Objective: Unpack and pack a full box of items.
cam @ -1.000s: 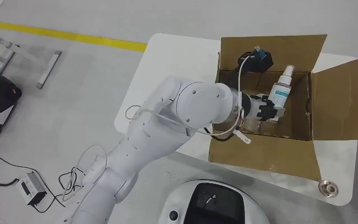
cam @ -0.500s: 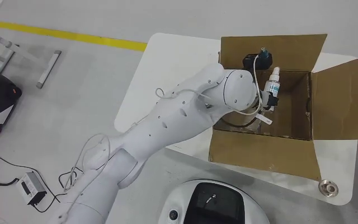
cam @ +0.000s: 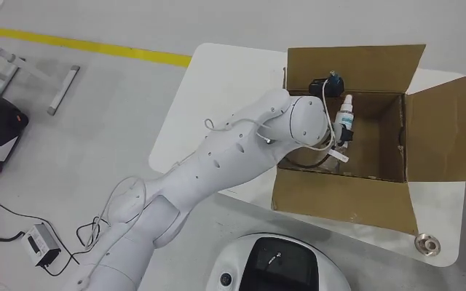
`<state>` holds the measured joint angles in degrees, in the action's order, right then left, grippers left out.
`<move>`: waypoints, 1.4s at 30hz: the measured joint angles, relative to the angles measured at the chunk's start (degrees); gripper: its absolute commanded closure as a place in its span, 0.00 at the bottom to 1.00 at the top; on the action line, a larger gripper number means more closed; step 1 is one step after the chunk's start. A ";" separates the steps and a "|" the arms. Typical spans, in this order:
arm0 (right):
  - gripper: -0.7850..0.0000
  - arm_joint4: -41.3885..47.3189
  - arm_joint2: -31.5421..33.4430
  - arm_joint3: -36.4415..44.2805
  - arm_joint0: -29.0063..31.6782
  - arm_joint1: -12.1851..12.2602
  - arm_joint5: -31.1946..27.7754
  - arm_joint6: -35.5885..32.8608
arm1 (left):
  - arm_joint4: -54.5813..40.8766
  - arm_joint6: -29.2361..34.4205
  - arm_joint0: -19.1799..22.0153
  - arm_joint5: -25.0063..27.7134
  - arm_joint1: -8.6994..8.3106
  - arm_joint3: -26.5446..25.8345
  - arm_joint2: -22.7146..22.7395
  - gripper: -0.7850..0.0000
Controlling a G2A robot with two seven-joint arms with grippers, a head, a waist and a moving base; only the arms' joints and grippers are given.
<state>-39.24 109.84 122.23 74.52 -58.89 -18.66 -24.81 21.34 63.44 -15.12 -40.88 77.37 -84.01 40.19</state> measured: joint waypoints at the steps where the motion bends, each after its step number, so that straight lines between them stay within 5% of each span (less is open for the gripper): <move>1: 1.00 0.00 0.00 0.00 0.00 0.00 0.00 0.00 | -0.65 -0.06 0.52 -0.05 -0.01 1.35 -1.00 1.00; 7: 1.00 0.00 0.00 0.00 0.00 0.00 0.00 0.00 | -7.50 0.85 5.47 0.86 0.07 8.68 -7.92 1.00; 8: 1.00 0.00 0.00 0.00 0.00 0.00 0.00 0.00 | -8.71 0.77 6.42 0.78 0.09 9.45 -9.05 0.98; 10: 1.00 0.00 0.00 0.00 0.00 0.00 0.00 0.00 | -11.62 0.26 8.54 0.28 0.10 10.73 -11.62 0.80; 11: 1.00 0.00 0.00 0.00 0.00 0.00 0.00 0.00 | -12.77 -0.04 9.42 -0.02 0.08 11.10 -12.69 0.84; 12: 1.00 0.00 0.00 0.00 0.00 0.00 0.00 0.00 | -13.71 -0.37 10.31 -0.35 0.04 11.43 -13.85 0.75; 13: 1.00 0.00 0.00 0.00 0.00 0.00 0.00 0.00 | -14.83 -0.79 11.50 -0.77 -0.03 11.79 -15.45 0.00; 25: 1.00 0.00 0.00 0.00 0.00 0.00 0.00 0.00 | -27.78 -7.64 19.75 -7.60 -1.70 8.65 -24.78 0.00; 36: 1.00 0.77 0.64 0.53 0.60 0.07 -1.06 0.65 | -22.62 -12.86 20.41 -10.86 -5.42 -3.02 -21.95 0.00; 42: 1.00 8.61 6.68 -0.83 -0.10 0.93 -4.07 -6.11 | -19.33 -14.91 19.02 -9.19 -7.54 -9.14 -18.43 0.00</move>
<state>-30.63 116.52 121.40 74.42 -57.97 -22.73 -30.92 2.01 48.53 3.90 -50.07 69.83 -93.14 21.76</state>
